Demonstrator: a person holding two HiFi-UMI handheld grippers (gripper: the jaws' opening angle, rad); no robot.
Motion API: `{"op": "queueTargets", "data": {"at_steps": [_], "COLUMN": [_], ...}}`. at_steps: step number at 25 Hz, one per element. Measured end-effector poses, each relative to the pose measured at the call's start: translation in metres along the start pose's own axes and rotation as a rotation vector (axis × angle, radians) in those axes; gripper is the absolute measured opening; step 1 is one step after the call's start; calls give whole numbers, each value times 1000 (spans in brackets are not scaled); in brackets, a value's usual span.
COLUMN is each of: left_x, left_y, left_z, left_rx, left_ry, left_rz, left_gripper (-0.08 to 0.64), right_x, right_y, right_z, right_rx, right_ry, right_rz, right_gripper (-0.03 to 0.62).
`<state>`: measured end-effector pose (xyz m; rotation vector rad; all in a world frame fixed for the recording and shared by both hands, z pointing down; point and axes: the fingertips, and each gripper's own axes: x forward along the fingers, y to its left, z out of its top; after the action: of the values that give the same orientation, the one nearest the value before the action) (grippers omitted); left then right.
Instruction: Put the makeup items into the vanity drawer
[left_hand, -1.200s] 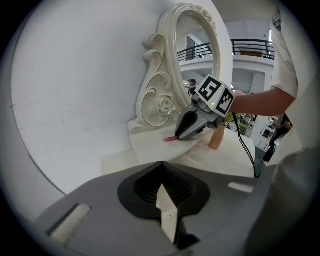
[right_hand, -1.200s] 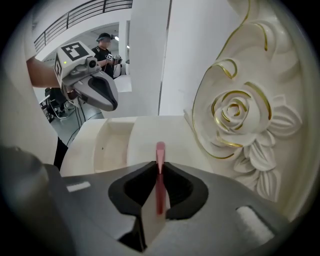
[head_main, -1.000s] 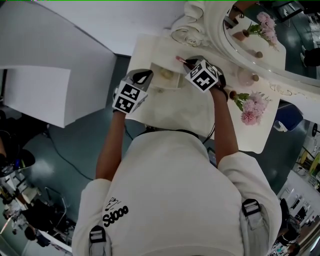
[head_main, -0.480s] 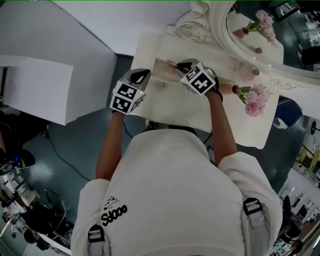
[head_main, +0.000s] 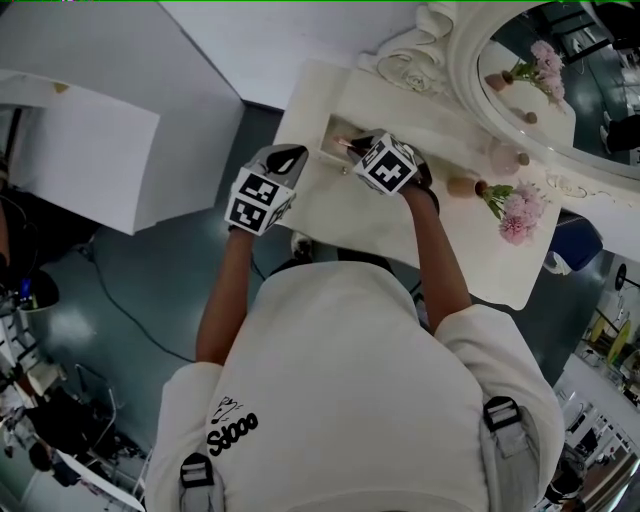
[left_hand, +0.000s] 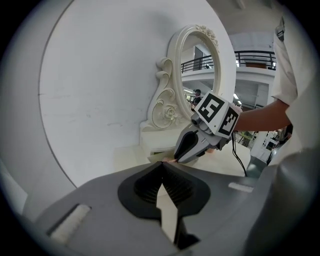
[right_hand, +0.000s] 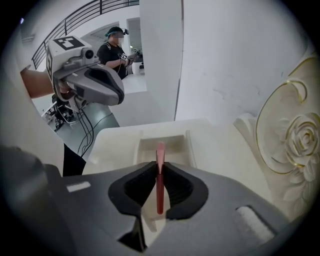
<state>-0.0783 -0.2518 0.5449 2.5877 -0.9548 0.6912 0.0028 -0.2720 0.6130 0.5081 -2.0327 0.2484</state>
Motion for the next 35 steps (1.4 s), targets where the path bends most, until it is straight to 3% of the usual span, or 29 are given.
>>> {"op": "queueTargets", "data": {"at_steps": [7, 14, 18, 23, 26, 30, 35], "left_x": [-14, -19, -24, -32, -34, -42, -52], "left_y": [11, 11, 6, 2, -7, -25, -50], "left_z": [-10, -7, 1, 17, 30, 64, 110], "left_rx": [-37, -22, 8, 118, 147, 183, 212], "left_ry": [-5, -24, -44, -110, -155, -215, -292], "left_rz": [40, 26, 6, 16, -5, -45, -80], "left_gripper": [15, 16, 15, 15, 15, 15, 15], "right_x": [11, -3, -31, -73, -104, -152, -214], "right_y": [4, -5, -13, -14, -7, 4, 10], "right_z": [0, 7, 16, 21, 17, 10, 2], "right_rx": [16, 86, 136, 226, 288, 368, 385], "right_ry": [18, -44, -110, -209, -272, -354, -435], "right_rz": [0, -61, -176, -346, -445, -541, -647], "right_gripper": [62, 80, 69, 17, 3, 3, 2]}}
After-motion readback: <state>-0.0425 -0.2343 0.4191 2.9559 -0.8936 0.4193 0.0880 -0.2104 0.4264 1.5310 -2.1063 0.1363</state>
